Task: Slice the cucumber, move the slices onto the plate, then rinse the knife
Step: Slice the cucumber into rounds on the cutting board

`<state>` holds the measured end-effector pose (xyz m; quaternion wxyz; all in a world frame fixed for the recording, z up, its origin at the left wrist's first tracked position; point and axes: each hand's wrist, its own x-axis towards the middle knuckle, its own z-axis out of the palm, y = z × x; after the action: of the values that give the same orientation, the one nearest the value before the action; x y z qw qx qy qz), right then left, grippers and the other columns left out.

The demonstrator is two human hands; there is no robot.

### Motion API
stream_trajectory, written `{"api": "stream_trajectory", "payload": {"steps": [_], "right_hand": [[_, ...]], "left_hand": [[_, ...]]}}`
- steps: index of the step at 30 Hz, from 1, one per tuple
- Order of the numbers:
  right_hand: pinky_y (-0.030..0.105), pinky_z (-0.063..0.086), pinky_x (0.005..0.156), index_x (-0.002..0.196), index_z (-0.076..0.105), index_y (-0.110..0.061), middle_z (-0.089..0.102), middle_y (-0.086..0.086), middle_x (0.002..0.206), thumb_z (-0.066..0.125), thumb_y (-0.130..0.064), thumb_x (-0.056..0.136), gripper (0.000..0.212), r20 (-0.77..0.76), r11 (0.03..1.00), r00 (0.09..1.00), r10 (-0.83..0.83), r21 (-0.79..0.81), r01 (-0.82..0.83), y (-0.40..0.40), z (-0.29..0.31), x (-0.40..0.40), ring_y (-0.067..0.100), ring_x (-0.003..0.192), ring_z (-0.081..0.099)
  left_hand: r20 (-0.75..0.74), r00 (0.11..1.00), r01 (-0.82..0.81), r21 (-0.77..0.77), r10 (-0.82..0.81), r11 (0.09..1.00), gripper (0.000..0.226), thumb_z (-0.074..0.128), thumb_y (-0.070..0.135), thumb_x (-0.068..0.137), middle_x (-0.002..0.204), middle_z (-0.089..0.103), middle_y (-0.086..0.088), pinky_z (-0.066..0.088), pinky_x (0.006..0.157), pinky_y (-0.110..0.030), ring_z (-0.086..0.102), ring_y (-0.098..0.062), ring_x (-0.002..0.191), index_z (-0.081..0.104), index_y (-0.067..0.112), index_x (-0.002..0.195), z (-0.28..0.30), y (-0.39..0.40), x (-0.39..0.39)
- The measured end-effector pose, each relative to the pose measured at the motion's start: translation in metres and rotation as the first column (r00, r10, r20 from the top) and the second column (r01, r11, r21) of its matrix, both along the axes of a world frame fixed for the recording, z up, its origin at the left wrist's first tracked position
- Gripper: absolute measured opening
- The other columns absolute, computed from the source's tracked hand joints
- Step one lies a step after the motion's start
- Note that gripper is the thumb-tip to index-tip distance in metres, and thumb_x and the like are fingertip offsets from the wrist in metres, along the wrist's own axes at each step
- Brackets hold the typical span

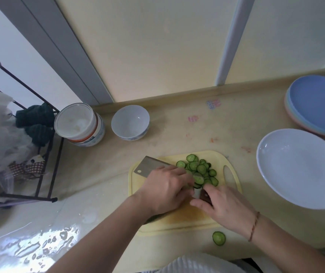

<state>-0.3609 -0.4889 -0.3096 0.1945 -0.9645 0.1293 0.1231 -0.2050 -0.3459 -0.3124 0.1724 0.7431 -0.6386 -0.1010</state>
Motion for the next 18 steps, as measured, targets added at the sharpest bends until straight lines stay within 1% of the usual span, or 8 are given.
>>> {"api": "stream_trajectory", "payload": {"steps": [2, 4, 6, 8, 9, 11, 14, 18], "right_hand": [[0.027, 0.040, 0.052, 0.087, 0.042, -0.023, 0.047, -0.008, 0.065, 0.008, -0.080, 0.076, 0.067, -0.006, 1.000, 1.000, 0.011, -0.009, -0.011, 0.000, 0.000, 0.000, 0.016, 0.062, 0.055], [0.027, 0.041, 0.052, 0.088, 0.041, -0.024, 0.046, -0.008, 0.066, 0.008, -0.080, 0.077, 0.066, -0.011, 1.000, 1.000, 0.016, -0.019, -0.016, 0.000, 0.001, -0.001, 0.016, 0.061, 0.053], [0.027, 0.039, 0.051, 0.086, 0.039, -0.025, 0.044, -0.009, 0.064, 0.006, -0.081, 0.075, 0.066, -0.016, 0.999, 1.000, 0.023, -0.024, -0.024, 0.000, 0.003, -0.002, 0.015, 0.060, 0.051], [0.028, 0.036, 0.050, 0.085, 0.038, -0.025, 0.042, -0.008, 0.063, 0.004, -0.080, 0.075, 0.066, -0.021, 0.999, 0.999, 0.036, -0.035, -0.036, 0.002, 0.004, -0.003, 0.016, 0.059, 0.048], [0.028, 0.035, 0.050, 0.085, 0.038, -0.025, 0.041, -0.008, 0.062, 0.004, -0.080, 0.075, 0.066, -0.022, 0.998, 0.999, 0.040, -0.041, -0.041, 0.003, 0.004, -0.003, 0.016, 0.059, 0.048], [0.027, 0.036, 0.050, 0.087, 0.038, -0.025, 0.042, -0.008, 0.064, 0.004, -0.080, 0.076, 0.066, -0.028, 0.998, 0.999, 0.042, -0.047, -0.044, 0.004, 0.005, -0.003, 0.016, 0.060, 0.049], [0.027, 0.039, 0.052, 0.089, 0.039, -0.025, 0.045, -0.008, 0.067, 0.006, -0.079, 0.077, 0.065, -0.042, 0.998, 0.998, 0.043, -0.039, -0.044, 0.008, 0.007, -0.004, 0.016, 0.061, 0.050], [0.023, 0.027, 0.044, 0.088, 0.038, -0.024, 0.037, -0.009, 0.062, 0.005, -0.079, 0.077, 0.065, -0.053, 0.997, 0.996, 0.065, -0.040, -0.067, 0.013, 0.008, -0.005, 0.016, 0.060, 0.046]], "left_hand": [[-0.037, 0.996, -0.079, 0.063, 0.081, 0.995, 0.026, 0.056, 0.047, 0.091, 0.093, 0.065, 0.008, 0.049, 0.074, -0.033, 0.062, -0.021, 0.089, 0.064, 0.026, 0.103, 0.002, -0.005, -0.001], [-0.045, 0.987, -0.148, 0.104, 0.153, 0.984, 0.025, 0.058, 0.048, 0.093, 0.096, 0.065, 0.008, 0.047, 0.077, -0.032, 0.061, -0.020, 0.093, 0.063, 0.027, 0.106, 0.003, -0.010, -0.005], [-0.052, 0.975, -0.207, 0.144, 0.216, 0.968, 0.027, 0.060, 0.048, 0.093, 0.099, 0.064, 0.007, 0.044, 0.076, -0.031, 0.060, -0.019, 0.094, 0.062, 0.026, 0.108, 0.004, -0.016, -0.006], [-0.051, 0.963, -0.253, 0.178, 0.266, 0.951, 0.027, 0.061, 0.049, 0.093, 0.100, 0.064, 0.007, 0.039, 0.071, -0.030, 0.059, -0.019, 0.093, 0.060, 0.025, 0.106, 0.005, -0.022, -0.005], [-0.044, 0.958, -0.272, 0.191, 0.285, 0.943, 0.028, 0.061, 0.050, 0.093, 0.100, 0.064, 0.006, 0.037, 0.070, -0.030, 0.060, -0.020, 0.091, 0.059, 0.025, 0.105, 0.004, -0.025, -0.004], [-0.002, 0.952, -0.298, 0.211, 0.305, 0.931, 0.030, 0.061, 0.052, 0.094, 0.099, 0.065, 0.006, 0.038, 0.070, -0.030, 0.060, -0.021, 0.089, 0.058, 0.024, 0.104, 0.003, -0.030, -0.001], [0.046, 0.943, -0.331, 0.229, 0.329, 0.916, 0.030, 0.061, 0.051, 0.094, 0.101, 0.065, 0.004, 0.039, 0.072, -0.031, 0.060, -0.022, 0.093, 0.057, 0.023, 0.104, -0.001, -0.038, 0.003], [0.108, 0.935, -0.355, 0.238, 0.338, 0.904, 0.023, 0.059, 0.042, 0.097, 0.107, 0.064, 0.003, 0.038, 0.073, -0.032, 0.059, -0.024, 0.100, 0.058, 0.021, 0.108, -0.005, -0.041, 0.008]]}}
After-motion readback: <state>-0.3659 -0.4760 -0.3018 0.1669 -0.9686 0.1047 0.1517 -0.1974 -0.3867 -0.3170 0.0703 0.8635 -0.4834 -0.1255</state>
